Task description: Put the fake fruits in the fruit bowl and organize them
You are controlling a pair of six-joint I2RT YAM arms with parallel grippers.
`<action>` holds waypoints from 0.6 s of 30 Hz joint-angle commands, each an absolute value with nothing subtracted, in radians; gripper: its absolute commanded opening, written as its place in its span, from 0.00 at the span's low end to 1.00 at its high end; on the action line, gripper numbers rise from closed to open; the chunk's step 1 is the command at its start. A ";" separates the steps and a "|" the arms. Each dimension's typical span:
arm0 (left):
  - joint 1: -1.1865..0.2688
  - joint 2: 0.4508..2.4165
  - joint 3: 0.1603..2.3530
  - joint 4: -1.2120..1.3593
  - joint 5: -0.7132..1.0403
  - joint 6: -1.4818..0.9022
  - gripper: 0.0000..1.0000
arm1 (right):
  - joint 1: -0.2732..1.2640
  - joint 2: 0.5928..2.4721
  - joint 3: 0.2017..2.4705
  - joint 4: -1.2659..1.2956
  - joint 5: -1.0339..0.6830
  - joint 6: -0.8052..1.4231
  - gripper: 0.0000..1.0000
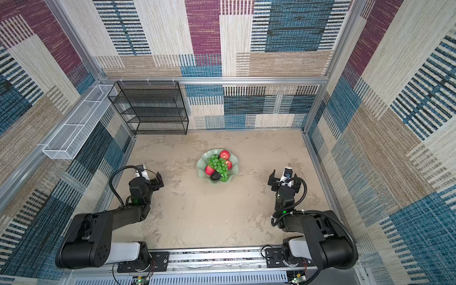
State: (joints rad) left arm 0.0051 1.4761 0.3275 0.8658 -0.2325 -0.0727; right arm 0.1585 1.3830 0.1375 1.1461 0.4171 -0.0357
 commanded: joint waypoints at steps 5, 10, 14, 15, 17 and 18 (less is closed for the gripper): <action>0.009 1.510 0.427 0.759 -0.202 -0.061 1.00 | 0.023 1.565 0.184 1.387 0.114 -0.009 1.00; 0.008 1.517 0.374 0.879 -0.184 -0.044 1.00 | 0.017 1.539 0.199 1.310 0.104 -0.005 1.00; 0.009 1.531 0.434 0.781 -0.158 -0.033 1.00 | 0.017 1.538 0.199 1.308 0.103 -0.004 1.00; 0.009 1.546 0.431 0.810 -0.158 -0.030 1.00 | 0.017 1.537 0.199 1.306 0.104 -0.003 1.00; 0.010 1.539 0.426 0.811 -0.154 -0.031 1.00 | 0.017 1.536 0.199 1.302 0.103 -0.004 1.00; 0.009 1.538 0.420 0.824 -0.155 -0.030 1.00 | 0.017 1.541 0.199 1.314 0.104 -0.006 1.00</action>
